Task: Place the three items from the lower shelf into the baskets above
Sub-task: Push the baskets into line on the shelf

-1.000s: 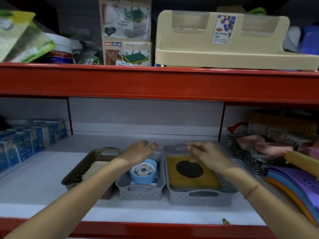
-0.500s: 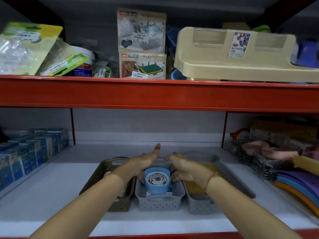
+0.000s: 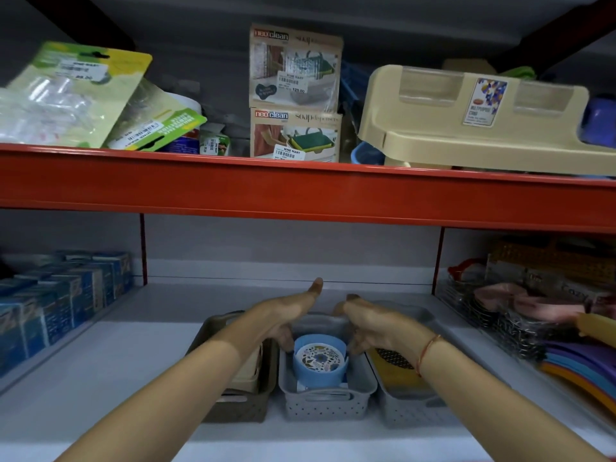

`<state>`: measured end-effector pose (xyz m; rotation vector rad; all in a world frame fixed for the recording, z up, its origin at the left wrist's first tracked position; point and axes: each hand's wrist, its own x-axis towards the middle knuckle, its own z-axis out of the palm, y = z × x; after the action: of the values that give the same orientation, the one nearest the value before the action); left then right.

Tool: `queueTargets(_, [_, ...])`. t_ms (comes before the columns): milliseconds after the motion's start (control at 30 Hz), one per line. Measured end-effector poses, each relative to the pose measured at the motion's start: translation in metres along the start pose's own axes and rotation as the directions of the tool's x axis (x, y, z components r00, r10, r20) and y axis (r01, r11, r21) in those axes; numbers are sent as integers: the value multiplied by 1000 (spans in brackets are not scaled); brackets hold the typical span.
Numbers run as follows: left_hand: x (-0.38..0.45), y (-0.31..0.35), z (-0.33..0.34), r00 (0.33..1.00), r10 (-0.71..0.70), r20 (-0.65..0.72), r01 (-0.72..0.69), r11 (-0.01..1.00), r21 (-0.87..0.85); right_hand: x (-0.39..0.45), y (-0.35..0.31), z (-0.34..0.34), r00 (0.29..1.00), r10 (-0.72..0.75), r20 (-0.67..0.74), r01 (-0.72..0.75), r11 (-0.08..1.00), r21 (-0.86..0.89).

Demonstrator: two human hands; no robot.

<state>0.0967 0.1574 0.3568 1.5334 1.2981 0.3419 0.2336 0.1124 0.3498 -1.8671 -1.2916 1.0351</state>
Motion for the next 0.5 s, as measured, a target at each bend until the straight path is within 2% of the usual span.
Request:
queueTargets(67, [-8,-1,-17,997,78,-20,-79,997,-23,-4,-10,-2,997,-68,-31,69,997,37])
queueTargets(200, [-25,-19,-58,984,136,-113,-146,985,-87,-16,-34,11,986,-161,46,140,944,299])
queueTargets(367, [-32,-53,-87,991,42,-131,-57,993,-107,-25,-51,66,964,-152,218,51,910,411])
queueTargets(500, [-32,-69,-90,995,-21,-94,8,992,-129,-26,-48,93,945,-90,314,-42,920,390])
